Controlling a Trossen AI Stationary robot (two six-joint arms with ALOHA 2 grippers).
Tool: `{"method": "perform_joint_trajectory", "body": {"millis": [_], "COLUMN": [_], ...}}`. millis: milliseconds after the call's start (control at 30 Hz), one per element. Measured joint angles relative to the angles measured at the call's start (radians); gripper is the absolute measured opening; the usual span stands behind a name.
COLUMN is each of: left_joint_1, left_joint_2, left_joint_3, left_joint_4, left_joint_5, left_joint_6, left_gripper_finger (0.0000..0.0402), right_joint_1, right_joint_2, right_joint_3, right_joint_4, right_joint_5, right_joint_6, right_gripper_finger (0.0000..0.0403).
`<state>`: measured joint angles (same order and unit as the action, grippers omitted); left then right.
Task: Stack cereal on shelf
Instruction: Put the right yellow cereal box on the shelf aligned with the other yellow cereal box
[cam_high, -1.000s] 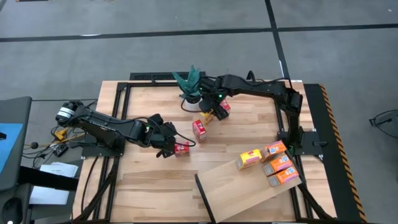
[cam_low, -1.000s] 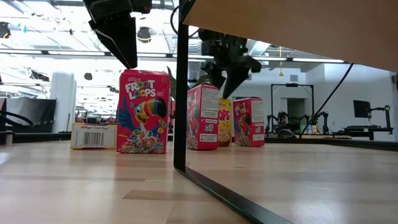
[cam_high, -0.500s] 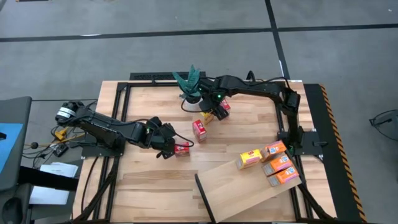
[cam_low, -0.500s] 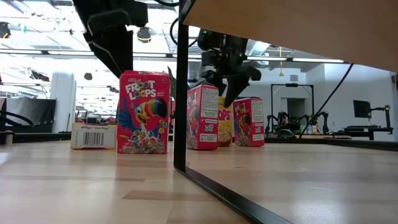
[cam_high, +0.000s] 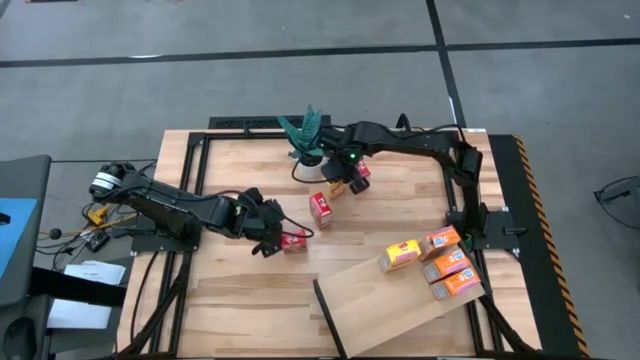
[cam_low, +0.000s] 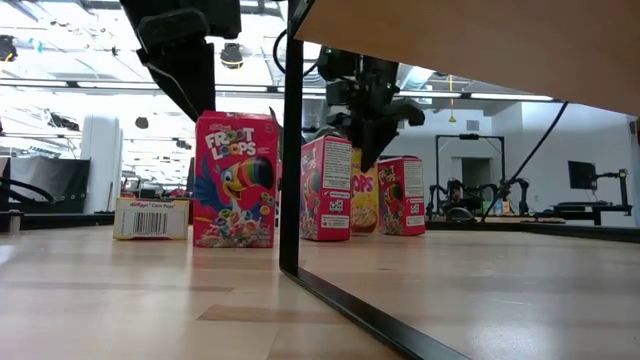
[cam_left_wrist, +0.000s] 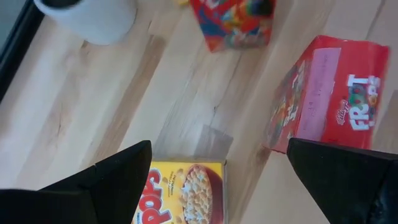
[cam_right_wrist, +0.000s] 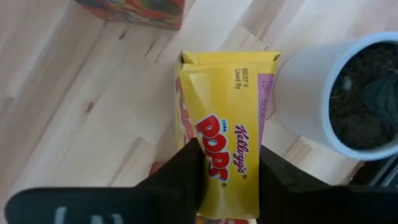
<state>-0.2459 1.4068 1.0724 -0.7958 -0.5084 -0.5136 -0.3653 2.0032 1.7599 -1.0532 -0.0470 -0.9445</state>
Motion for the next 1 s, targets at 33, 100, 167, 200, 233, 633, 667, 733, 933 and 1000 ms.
{"method": "perform_joint_trajectory", "body": {"millis": [33,100,167,200,233,633,667,733,933,1000], "left_joint_1": [0.0,0.0,0.0,0.0,0.0,0.059,0.063,0.067,0.07,0.078], "left_joint_2": [0.0,0.0,0.001,0.0,0.0,0.0,0.0,-0.008,-0.024,-0.022], "left_joint_3": [0.013,0.045,0.081,0.101,0.122,0.271,0.278,0.287,0.291,0.289], "left_joint_4": [0.001,0.003,0.003,0.002,0.003,0.177,0.18,0.188,0.338,0.363], "left_joint_5": [0.0,-0.01,-0.04,-0.058,-0.076,-0.102,-0.103,-0.101,-0.104,-0.076], "left_joint_6": [0.011,0.042,0.08,0.099,0.115,0.311,0.309,0.304,0.35,0.352], "left_gripper_finger": [0.0368,0.0368,0.0368,0.0368,0.0368,0.0368,0.0368,0.0368,0.0368,0.0368], "right_joint_1": [0.0,0.006,0.008,0.011,0.012,0.083,0.091,0.104,0.158,0.18], "right_joint_2": [0.0,-0.001,-0.003,-0.009,-0.013,-0.049,-0.058,-0.075,-0.127,-0.147], "right_joint_3": [0.014,0.041,0.078,0.097,0.117,0.365,0.378,0.401,0.437,0.438], "right_joint_4": [-0.011,-0.038,-0.058,-0.064,-0.074,-0.251,-0.26,-0.288,-0.341,-0.346], "right_joint_5": [0.0,0.001,0.0,0.001,0.001,-0.002,-0.003,-0.003,-0.003,0.0], "right_joint_6": [0.006,0.019,0.034,0.042,0.052,0.189,0.202,0.234,0.316,0.331], "right_gripper_finger": [0.0121,0.0126,0.0134,0.0139,0.0142,0.0134,0.0134,0.0136,0.0147,0.0147]}}
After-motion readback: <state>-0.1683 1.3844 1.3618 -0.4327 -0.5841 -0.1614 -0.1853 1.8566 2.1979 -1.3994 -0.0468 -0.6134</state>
